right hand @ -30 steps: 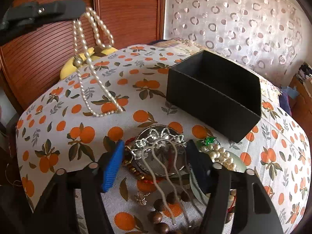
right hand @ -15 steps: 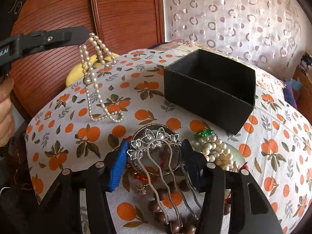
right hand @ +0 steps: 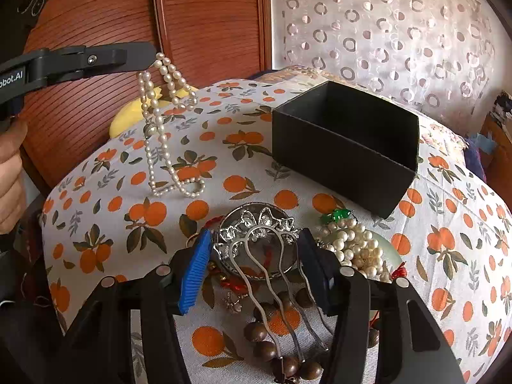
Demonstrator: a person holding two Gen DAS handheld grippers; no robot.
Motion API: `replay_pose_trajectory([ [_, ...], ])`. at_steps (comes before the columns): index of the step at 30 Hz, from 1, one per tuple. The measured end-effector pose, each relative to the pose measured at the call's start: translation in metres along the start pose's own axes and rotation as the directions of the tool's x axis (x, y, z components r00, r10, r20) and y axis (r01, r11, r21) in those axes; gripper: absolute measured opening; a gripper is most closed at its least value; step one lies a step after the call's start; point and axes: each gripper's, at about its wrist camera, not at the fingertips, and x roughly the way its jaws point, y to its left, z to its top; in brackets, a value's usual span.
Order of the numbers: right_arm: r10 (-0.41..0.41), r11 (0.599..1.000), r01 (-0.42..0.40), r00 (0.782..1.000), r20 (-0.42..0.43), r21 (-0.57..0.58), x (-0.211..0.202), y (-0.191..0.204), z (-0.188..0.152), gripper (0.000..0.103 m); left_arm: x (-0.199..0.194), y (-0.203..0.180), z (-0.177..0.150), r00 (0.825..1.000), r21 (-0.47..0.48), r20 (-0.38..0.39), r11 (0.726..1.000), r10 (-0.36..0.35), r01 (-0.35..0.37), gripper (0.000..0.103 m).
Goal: Organize jewelry
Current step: 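Grasp the silver hair comb with the right tool while the left tool holds the pearls, then carry pearls and comb over the black box and open both tools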
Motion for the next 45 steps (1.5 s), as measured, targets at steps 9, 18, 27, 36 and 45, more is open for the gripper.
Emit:
replay_pose_trajectory([
  [9, 0.051, 0.999, -0.051, 0.999, 0.017, 0.006, -0.014, 0.002, -0.001, 0.041, 0.0, 0.0, 0.0, 1.0, 0.0, -0.001, 1.0, 0.0, 0.0, 0.005],
  [18, 0.039, 0.999, -0.039, 0.999, 0.037, -0.003, -0.023, 0.0, 0.004, 0.023, 0.001, -0.002, -0.002, 1.0, 0.001, 0.0, 1.0, -0.001, 0.001, 0.005],
  [27, -0.004, 1.0, 0.004, 0.996, 0.088, 0.005, -0.042, -0.009, 0.013, 0.012, 0.002, -0.004, -0.003, 1.0, 0.004, -0.001, 1.0, -0.003, 0.003, 0.005],
  [36, -0.026, 1.0, 0.025, 0.993, 0.117, 0.013, -0.052, -0.017, 0.021, 0.009, 0.006, -0.014, -0.003, 1.0, 0.012, -0.003, 1.0, -0.008, 0.008, 0.005],
  [45, -0.058, 0.998, 0.059, 0.987, 0.151, 0.0, -0.066, -0.025, 0.037, 0.005, 0.006, -0.017, 0.019, 1.0, 0.019, 0.023, 1.0, -0.02, 0.019, 0.005],
])
